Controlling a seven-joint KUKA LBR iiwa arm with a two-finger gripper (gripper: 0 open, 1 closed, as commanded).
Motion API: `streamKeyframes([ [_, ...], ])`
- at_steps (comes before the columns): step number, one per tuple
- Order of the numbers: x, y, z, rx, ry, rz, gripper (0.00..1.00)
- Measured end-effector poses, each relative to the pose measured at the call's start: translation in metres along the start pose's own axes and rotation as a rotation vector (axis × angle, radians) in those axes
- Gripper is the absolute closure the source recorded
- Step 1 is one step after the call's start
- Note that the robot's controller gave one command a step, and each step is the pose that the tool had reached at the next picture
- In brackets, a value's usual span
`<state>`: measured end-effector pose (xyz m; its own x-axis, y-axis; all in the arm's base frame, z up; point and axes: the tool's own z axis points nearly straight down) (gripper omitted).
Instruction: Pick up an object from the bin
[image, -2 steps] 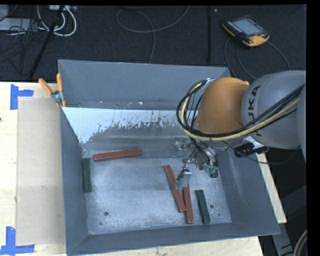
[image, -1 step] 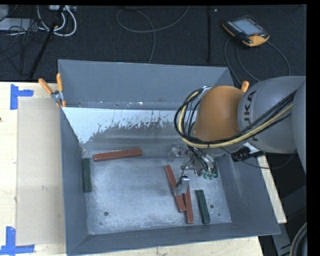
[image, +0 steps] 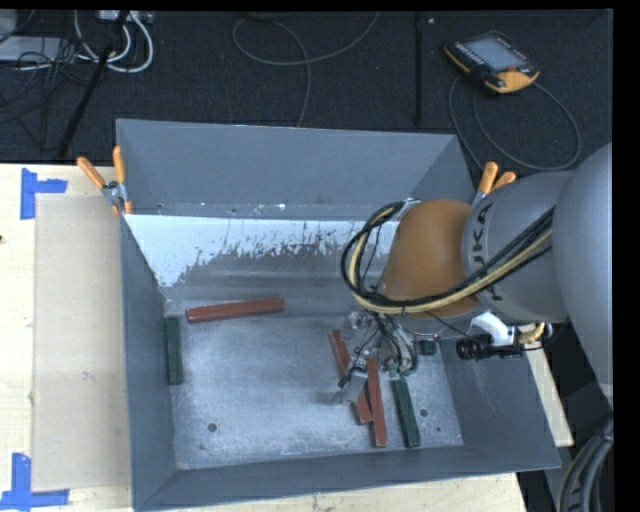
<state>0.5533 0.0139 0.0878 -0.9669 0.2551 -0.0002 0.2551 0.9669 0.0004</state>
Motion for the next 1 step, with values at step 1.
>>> streamKeyframes([
  [1, 0.0042, -0.0029, 0.0055, 0.000, 0.002, 0.045, 0.00],
])
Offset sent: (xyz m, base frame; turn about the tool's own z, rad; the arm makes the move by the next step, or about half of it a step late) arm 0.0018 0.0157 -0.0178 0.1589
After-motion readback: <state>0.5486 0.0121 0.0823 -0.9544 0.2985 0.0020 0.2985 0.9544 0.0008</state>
